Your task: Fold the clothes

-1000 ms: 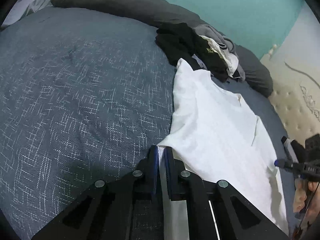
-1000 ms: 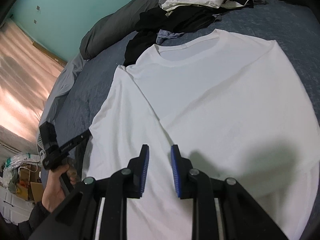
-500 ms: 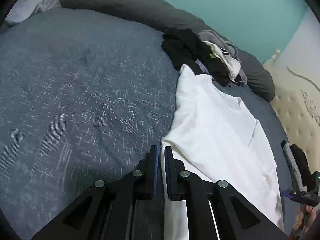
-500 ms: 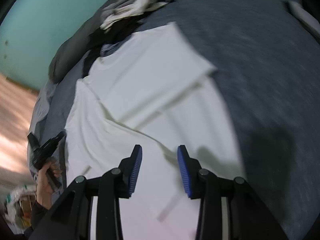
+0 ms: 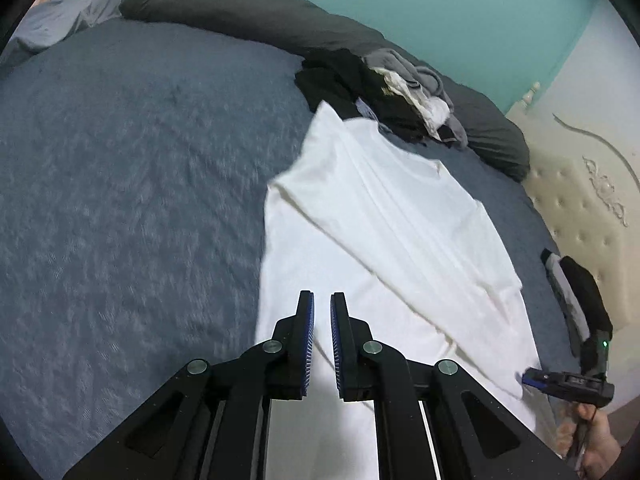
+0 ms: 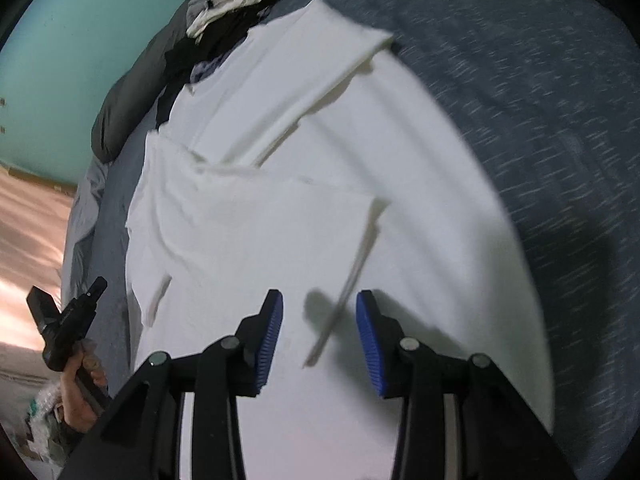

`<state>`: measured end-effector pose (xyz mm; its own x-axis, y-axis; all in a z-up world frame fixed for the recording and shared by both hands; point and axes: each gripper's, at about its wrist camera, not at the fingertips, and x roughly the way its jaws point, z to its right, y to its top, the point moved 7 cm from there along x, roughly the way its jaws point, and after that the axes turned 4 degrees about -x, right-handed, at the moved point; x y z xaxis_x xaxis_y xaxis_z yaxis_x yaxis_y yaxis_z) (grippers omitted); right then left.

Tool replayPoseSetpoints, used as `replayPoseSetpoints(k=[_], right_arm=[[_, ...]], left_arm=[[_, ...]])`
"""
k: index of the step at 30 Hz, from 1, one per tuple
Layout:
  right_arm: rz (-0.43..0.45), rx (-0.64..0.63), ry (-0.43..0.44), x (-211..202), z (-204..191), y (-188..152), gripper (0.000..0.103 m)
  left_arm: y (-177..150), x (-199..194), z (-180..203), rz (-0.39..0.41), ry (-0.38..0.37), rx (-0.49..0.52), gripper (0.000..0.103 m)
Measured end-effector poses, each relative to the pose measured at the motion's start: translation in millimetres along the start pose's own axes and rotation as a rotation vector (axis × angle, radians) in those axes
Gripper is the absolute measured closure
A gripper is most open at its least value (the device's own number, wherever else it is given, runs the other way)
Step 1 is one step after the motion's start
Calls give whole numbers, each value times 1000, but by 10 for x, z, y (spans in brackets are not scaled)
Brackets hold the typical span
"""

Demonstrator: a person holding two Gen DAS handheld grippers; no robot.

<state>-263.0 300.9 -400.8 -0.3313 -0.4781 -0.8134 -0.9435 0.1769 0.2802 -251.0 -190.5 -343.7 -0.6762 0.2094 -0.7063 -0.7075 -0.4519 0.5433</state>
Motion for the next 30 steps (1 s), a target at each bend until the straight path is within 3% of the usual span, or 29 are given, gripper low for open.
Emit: replayPoseSetpoints(k=[4, 5, 6, 8, 12, 16, 20, 23, 25, 29, 30], right_arm=[[8, 5, -24, 65, -6, -45, 65], [9, -3, -40, 71, -8, -49, 72], [10, -11, -56, 77, -9, -54, 85], [14, -25, -88, 76, -3, -60, 95], [59, -31, -100, -90, 3, -32, 101], [110, -47, -95, -345, -68, -41, 101], [51, -27, -93, -181, -19, -126, 101], [-5, 36, -38, -11, 39, -183, 100], [21, 51, -42, -79, 77, -148, 98], [97, 69, -61, -279, 151, -44, 68], [119, 77, -58, -329, 169, -4, 67]], left_arm=[[-67, 80, 6, -24, -5, 6, 94], [-60, 81, 1, -23, -7, 3, 94], [-50, 76, -5, -19, -9, 2, 94], [-35, 77, -38, -14, -9, -5, 94], [-40, 91, -116, -22, -6, -26, 94], [5, 47, -133, -8, -8, -30, 94], [-1, 30, -141, -6, -13, -31, 94], [-21, 30, -158, -10, -13, -31, 94], [-17, 31, -178, -11, -12, -36, 94], [9, 39, -175, -8, -16, -42, 94], [11, 42, -166, -8, -18, -40, 94]])
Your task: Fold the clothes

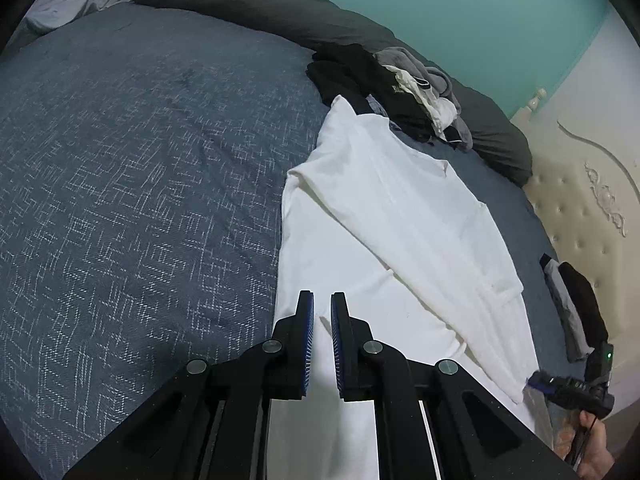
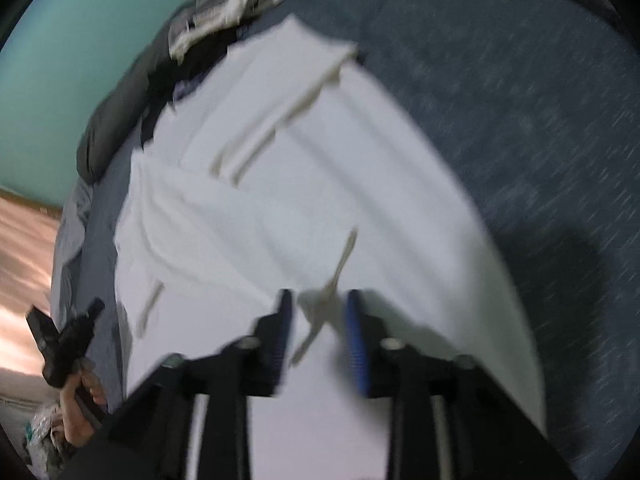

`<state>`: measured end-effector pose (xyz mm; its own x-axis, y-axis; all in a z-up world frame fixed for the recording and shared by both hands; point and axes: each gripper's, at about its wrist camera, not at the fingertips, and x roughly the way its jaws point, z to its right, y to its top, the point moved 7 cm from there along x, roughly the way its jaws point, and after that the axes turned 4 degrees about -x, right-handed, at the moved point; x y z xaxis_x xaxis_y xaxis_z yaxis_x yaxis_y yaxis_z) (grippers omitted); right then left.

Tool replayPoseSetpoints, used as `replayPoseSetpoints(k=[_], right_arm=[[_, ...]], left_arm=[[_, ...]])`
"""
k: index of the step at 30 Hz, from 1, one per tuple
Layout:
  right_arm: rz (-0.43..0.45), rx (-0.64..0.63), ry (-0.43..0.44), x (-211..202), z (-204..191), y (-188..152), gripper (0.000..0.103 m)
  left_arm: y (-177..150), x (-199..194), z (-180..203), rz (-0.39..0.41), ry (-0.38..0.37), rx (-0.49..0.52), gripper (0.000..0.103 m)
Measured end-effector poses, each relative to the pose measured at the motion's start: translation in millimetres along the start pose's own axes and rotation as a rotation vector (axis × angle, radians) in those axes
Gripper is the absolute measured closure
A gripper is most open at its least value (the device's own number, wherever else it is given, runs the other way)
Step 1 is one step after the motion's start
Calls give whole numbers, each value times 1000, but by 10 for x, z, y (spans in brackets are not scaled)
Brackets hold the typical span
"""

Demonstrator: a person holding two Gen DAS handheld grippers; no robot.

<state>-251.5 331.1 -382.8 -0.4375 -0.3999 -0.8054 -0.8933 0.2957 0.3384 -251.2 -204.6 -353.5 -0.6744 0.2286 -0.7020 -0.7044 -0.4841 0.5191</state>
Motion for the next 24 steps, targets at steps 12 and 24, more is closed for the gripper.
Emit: replayPoseSetpoints(k=[12, 24], right_arm=[[-55, -137, -119, 375, -55, 197, 89], [131, -190, -139, -130, -125, 416, 98]], left_arm=[[8, 32, 5, -3, 0, 3, 94], [6, 32, -9, -3, 0, 0, 94]])
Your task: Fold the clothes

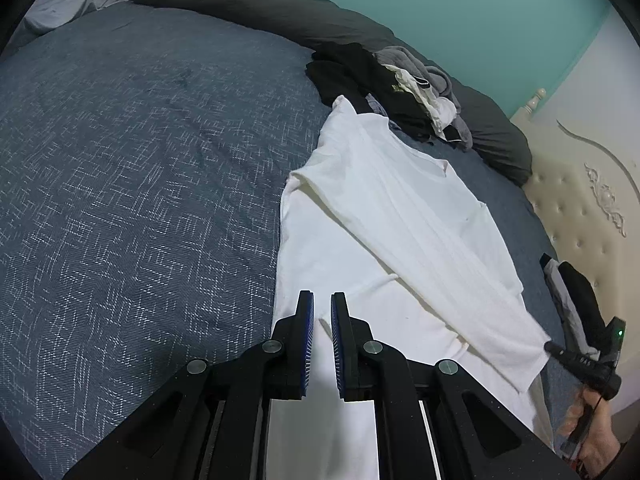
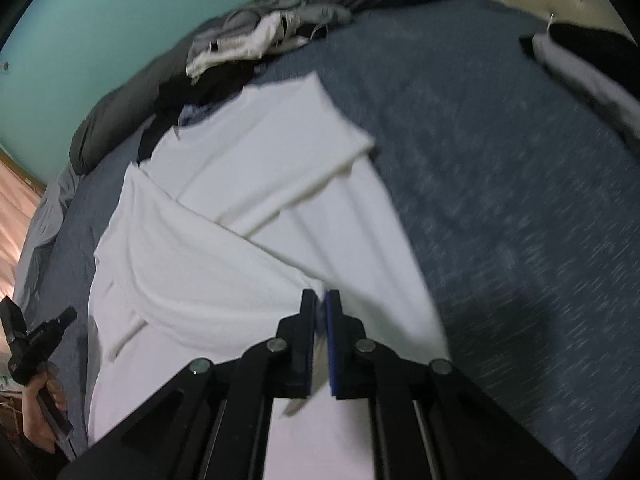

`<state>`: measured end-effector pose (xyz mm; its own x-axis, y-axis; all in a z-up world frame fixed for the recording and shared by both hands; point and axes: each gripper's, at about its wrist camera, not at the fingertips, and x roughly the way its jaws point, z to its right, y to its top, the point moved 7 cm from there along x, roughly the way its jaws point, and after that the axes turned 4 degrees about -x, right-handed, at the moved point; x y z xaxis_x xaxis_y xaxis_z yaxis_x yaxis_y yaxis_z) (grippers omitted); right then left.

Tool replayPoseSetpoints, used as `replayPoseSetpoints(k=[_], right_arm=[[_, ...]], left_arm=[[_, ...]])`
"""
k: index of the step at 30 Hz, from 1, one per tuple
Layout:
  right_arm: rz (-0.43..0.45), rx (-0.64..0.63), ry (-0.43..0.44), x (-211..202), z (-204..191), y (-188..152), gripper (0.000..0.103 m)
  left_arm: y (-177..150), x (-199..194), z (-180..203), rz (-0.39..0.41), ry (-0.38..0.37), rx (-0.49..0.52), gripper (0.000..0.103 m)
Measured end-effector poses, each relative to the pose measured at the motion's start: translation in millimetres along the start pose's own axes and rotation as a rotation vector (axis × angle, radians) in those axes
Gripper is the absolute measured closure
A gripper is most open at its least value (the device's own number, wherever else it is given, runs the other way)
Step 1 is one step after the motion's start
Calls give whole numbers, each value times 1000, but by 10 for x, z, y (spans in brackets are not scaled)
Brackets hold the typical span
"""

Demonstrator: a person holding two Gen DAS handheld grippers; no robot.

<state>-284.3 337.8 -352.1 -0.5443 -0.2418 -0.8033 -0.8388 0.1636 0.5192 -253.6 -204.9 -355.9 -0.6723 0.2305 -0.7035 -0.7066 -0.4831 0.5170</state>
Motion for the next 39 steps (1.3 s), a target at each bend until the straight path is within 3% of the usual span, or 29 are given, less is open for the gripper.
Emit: replayPoseSetpoints(k=[7, 14, 17, 21, 26, 28, 30, 39], right_arm=[[-54, 92, 16, 314, 184, 46, 98], [-33, 174, -34, 269, 357, 15, 84], [-28, 192, 16, 147, 300, -85, 81], [-119, 158, 88, 162, 73, -353, 80], [-166, 157, 128, 277, -60, -531, 73], [-178, 144, 130, 309, -87, -553, 75], [-182, 138, 127, 296, -90, -537, 99], [-230, 167, 191, 119, -70, -578, 100]], left_arm=[[-1, 23, -14, -5, 1, -3, 94], [10, 34, -21, -8, 0, -2, 94], [19, 39, -17, -8, 0, -2, 94], [12, 45, 4, -10, 0, 1, 94], [0, 37, 2, -11, 0, 1, 94], [3, 38, -10, -12, 0, -2, 94], [6, 35, -18, -11, 0, -4, 94], [16, 38, -20, -10, -1, -6, 94]])
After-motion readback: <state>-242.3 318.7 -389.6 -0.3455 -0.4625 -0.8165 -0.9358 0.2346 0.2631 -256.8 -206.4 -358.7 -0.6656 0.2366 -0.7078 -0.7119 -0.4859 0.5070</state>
